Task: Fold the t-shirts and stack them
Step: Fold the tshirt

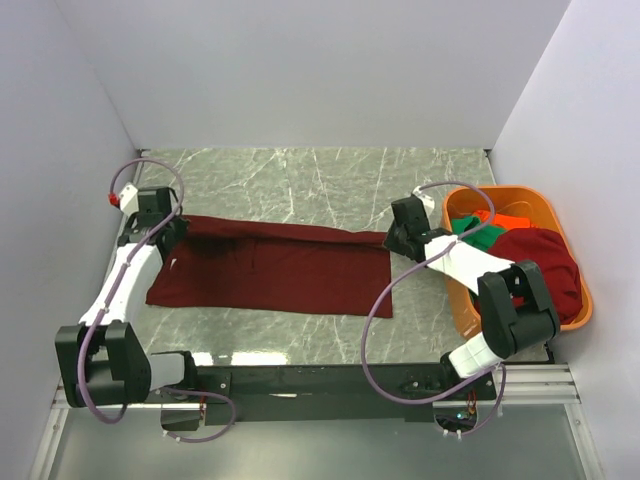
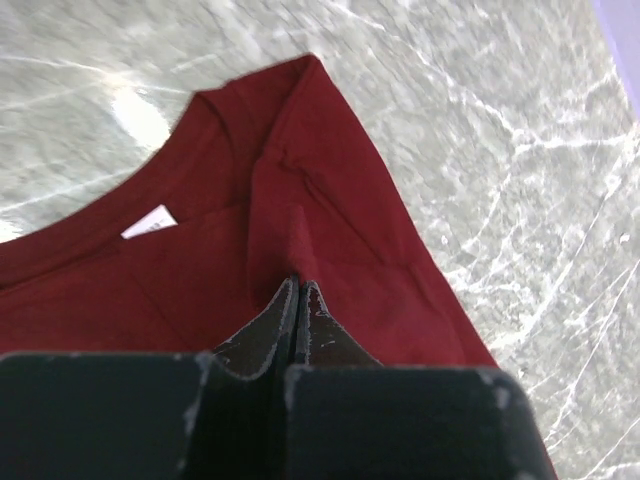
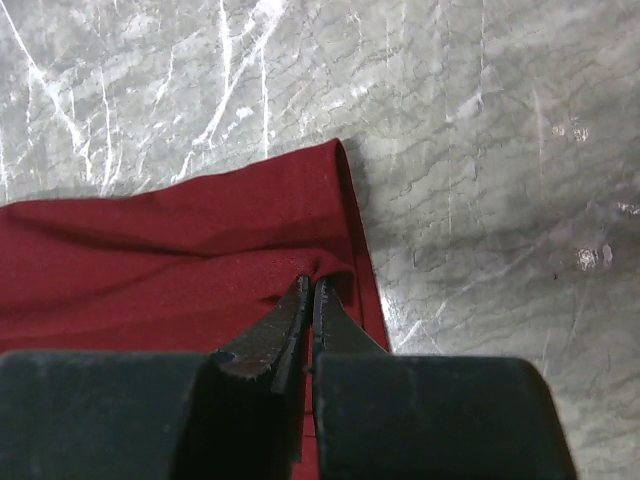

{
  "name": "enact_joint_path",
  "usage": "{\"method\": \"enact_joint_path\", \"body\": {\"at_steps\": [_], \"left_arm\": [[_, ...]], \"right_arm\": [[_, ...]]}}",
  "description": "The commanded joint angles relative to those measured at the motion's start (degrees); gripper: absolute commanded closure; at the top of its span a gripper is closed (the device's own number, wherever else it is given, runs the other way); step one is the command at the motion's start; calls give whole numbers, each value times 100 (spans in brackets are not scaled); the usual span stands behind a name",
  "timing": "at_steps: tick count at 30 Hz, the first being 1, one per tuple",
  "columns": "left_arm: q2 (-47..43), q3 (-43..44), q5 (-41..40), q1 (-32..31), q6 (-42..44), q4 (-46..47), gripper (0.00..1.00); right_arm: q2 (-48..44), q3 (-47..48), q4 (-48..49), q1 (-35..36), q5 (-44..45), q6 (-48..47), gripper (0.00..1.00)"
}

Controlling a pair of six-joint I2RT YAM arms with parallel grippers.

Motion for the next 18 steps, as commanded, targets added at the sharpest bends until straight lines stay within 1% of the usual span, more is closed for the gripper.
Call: {"method": "enact_joint_path", "body": {"at_steps": [1, 9, 12, 18], "left_arm": [[-317, -39, 1, 193, -34, -44, 100], [-501, -127, 299, 668, 168, -27, 100], [-519, -110, 353, 695, 186, -62, 100], [-607, -391, 414, 748, 107, -97, 100]], "right_arm": [[-333, -70, 221, 40, 165, 75, 100], [-403, -193, 283, 75, 165, 101, 100], [-429, -237, 300, 110, 183, 110, 100], [-526, -579, 475, 110, 51, 215, 100]]}}
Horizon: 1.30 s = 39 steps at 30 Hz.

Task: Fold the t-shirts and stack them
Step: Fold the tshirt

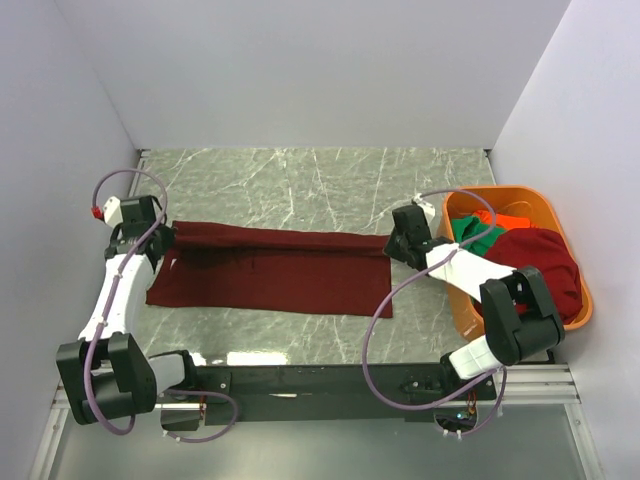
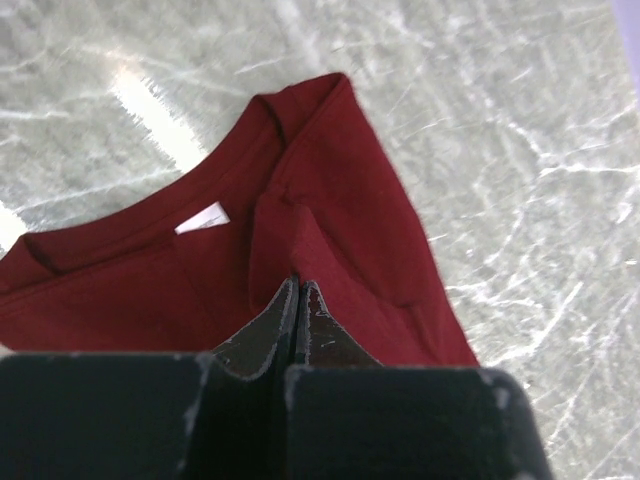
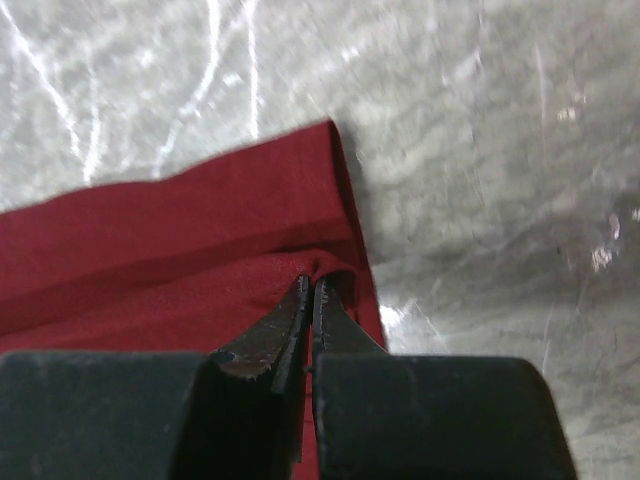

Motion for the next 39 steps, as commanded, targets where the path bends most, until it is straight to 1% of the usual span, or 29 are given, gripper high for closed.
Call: {"method": "enact_joint_path", "body": {"at_steps": [1, 3, 4, 5, 6, 7, 8, 9, 10, 19, 24, 30, 39], "left_arm": [[-200, -220, 104, 59, 57, 67, 100], [-218, -335, 174, 59, -13, 146, 100], [-227, -448, 227, 68, -31, 172, 100], [-209, -493, 245, 59, -49, 190, 100], [-140, -589, 297, 59, -101, 208, 100], [-139, -590, 297, 59, -110, 208, 100], [-113, -625, 306, 59, -136, 208, 100], [-95, -634, 306, 59, -145, 208, 100], [-86, -660, 324, 77, -146, 225, 100], [-86, -669, 324, 86, -146, 234, 100], [-86, -713, 350, 94, -145, 252, 100], [-95, -792, 420, 94, -172, 322, 100], [-77, -845, 464, 94, -189, 366, 100]], "right_arm": [[-279, -240, 248, 38, 47, 115, 100], [-288, -320, 318, 38, 3, 168, 100], [-288, -390, 336, 38, -24, 185, 97], [-323, -417, 345, 38, -76, 211, 87], [-471, -487, 293, 38, -251, 290, 67], [-473, -487, 293, 38, -252, 291, 67], [-542, -548, 284, 38, -270, 317, 63], [-665, -575, 223, 38, -279, 343, 54], [-718, -575, 170, 38, -235, 396, 51], [-894, -496, -68, 29, -296, 598, 50], [-798, -496, -287, 29, -261, 590, 50], [-728, -812, -78, 38, -349, 669, 52], [-306, -742, 160, 38, -569, 748, 56]]}}
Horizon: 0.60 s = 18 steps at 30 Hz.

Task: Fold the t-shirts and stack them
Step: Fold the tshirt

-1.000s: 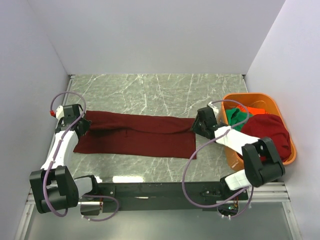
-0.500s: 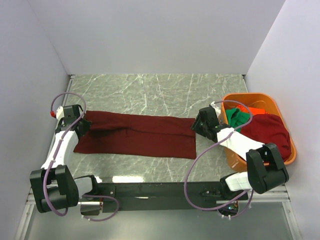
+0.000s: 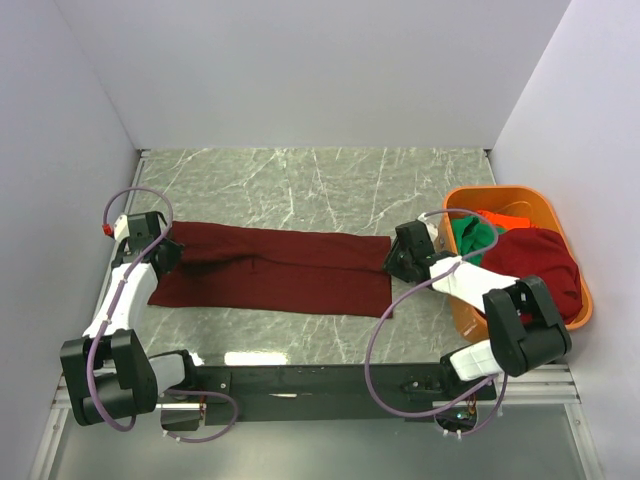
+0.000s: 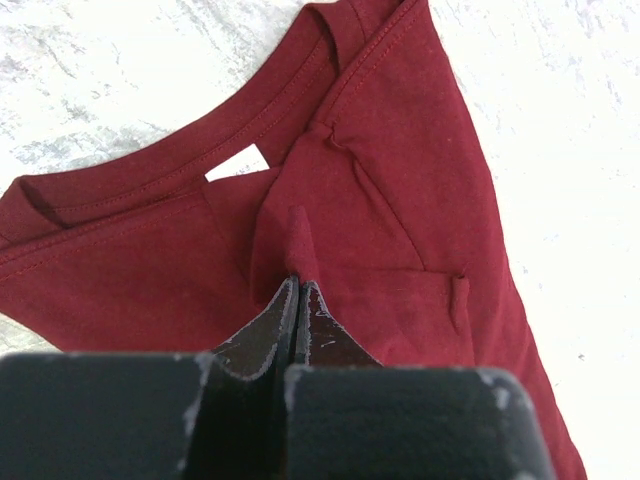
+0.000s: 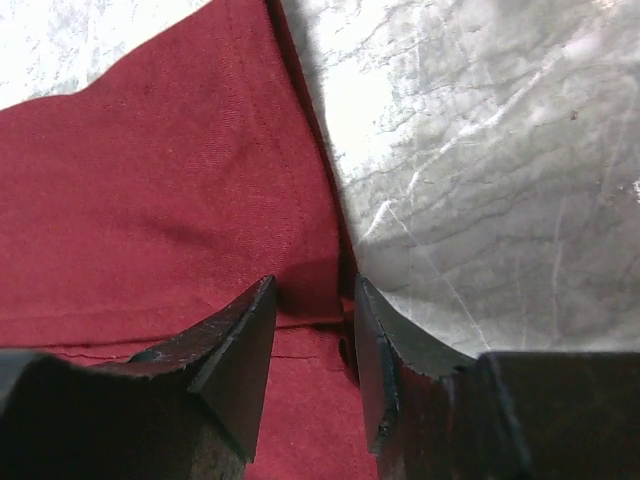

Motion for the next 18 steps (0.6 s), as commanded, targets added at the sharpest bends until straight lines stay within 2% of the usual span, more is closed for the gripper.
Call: {"method": "enact_joint_path", "body": {"at_steps": [1, 3, 6, 9, 18], "left_arm": [[-38, -36, 71, 27, -115, 189, 100], [-29, -28, 71, 18, -106, 198, 100], [-12, -10, 88, 27, -106, 198, 100], [-29, 25, 62, 27, -115, 171, 100], [-240, 218, -70, 44, -89, -22, 100]], "right_arm": [[81, 53, 300, 36, -57, 94, 56], [143, 62, 309, 36, -75, 94, 62], [169, 97, 248, 27, -66, 77, 78], [73, 202, 91, 36, 21, 24, 85], [-182, 484, -305, -8, 268, -160, 92]]}}
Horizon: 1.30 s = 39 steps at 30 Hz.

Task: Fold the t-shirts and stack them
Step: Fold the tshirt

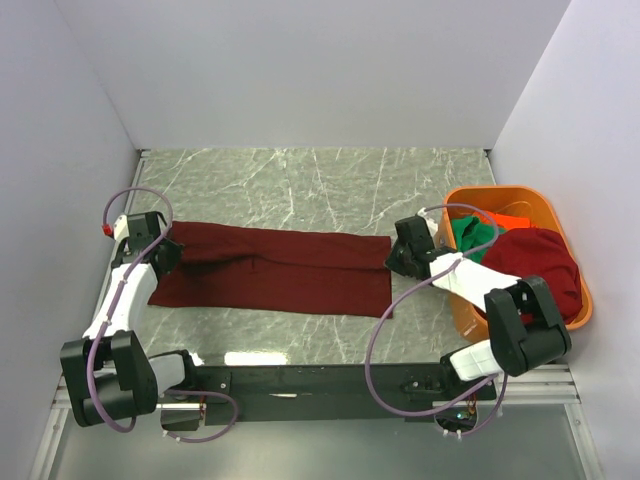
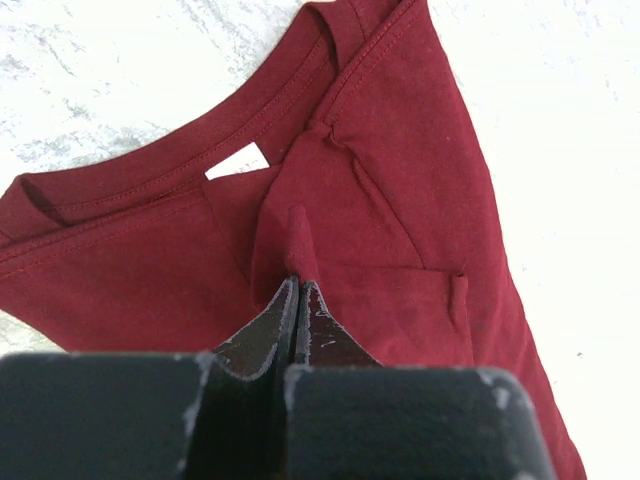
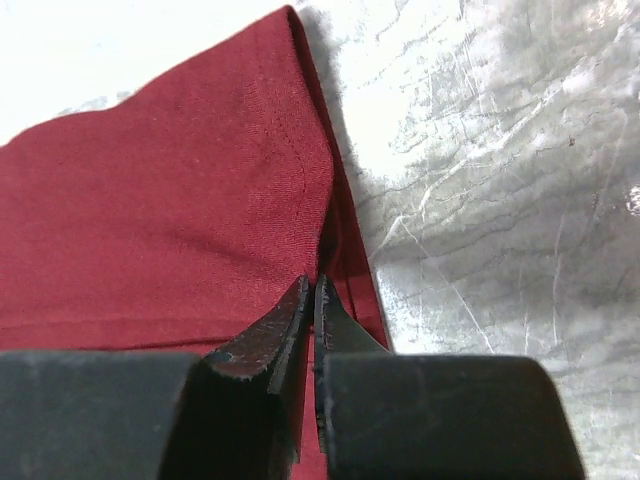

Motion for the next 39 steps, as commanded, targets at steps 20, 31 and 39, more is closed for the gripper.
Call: {"method": "enact_joint_path", "body": {"at_steps": [20, 31, 39], "left_arm": [[-677, 39, -155, 214, -89, -231, 100], [-765, -331, -68, 222, -335, -336, 94], [-1002, -16, -59, 319, -283, -758, 42]], "right_arm": [[-547, -176, -80, -23, 62, -88, 95], [-643, -264, -89, -23, -88, -211, 70], [-986, 393, -555, 12, -88, -641, 44]]}}
